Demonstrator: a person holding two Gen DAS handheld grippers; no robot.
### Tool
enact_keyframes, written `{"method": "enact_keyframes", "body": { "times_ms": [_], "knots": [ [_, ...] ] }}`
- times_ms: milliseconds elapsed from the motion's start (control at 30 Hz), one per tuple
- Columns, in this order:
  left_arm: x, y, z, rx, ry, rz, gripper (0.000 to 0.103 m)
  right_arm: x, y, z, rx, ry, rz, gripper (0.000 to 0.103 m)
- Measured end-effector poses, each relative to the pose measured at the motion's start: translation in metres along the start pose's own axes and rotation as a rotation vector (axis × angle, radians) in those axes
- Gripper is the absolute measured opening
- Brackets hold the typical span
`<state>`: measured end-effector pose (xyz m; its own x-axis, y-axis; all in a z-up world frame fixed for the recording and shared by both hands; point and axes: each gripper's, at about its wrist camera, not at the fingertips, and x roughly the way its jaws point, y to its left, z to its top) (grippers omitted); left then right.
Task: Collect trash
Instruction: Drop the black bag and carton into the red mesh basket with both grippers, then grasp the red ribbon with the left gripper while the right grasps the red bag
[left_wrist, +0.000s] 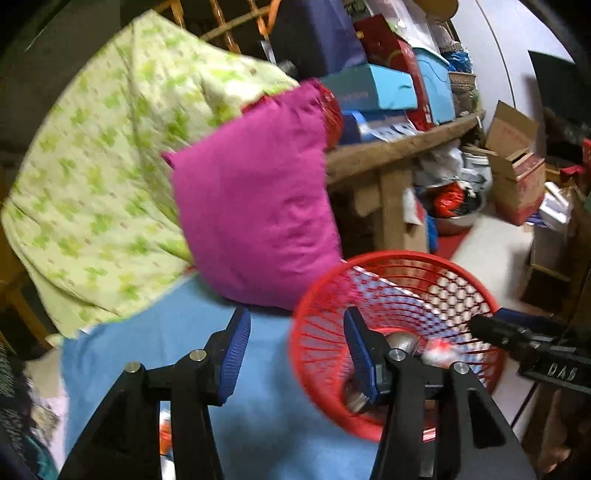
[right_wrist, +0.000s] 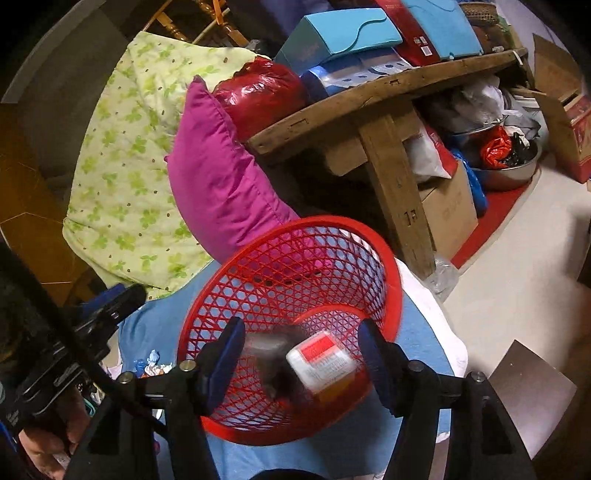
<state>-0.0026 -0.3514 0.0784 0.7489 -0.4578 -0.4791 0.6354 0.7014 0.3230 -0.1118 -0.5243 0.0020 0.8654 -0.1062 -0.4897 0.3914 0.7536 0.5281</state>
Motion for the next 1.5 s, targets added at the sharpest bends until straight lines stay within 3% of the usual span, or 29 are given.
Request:
{"method": "enact_keyframes", "body": {
  "times_ms": [267, 700, 1333, 1500],
  "knots": [
    [-0.033, 0.032, -0.015, 0.007, -0.014, 0.105, 0.054, -0.015, 0.038, -0.006, -0.079, -0.059, 0.019, 0.067],
    [-0.074, 0.113, -0.049, -0.119, -0.003, 0.213, 0.054, -0.018, 0.13, -0.02, -0.228, -0.049, 0.115, 0.067],
    [-0.089, 0.188, -0.101, -0.259, 0.024, 0.267, 0.057, 0.005, 0.224, -0.059, -0.395, 0.022, 0.164, 0.067],
    [-0.087, 0.219, -0.137, -0.315, 0.06, 0.286, 0.062, 0.023, 0.244, -0.076, -0.441, 0.074, 0.178, 0.067]
  ]
}}
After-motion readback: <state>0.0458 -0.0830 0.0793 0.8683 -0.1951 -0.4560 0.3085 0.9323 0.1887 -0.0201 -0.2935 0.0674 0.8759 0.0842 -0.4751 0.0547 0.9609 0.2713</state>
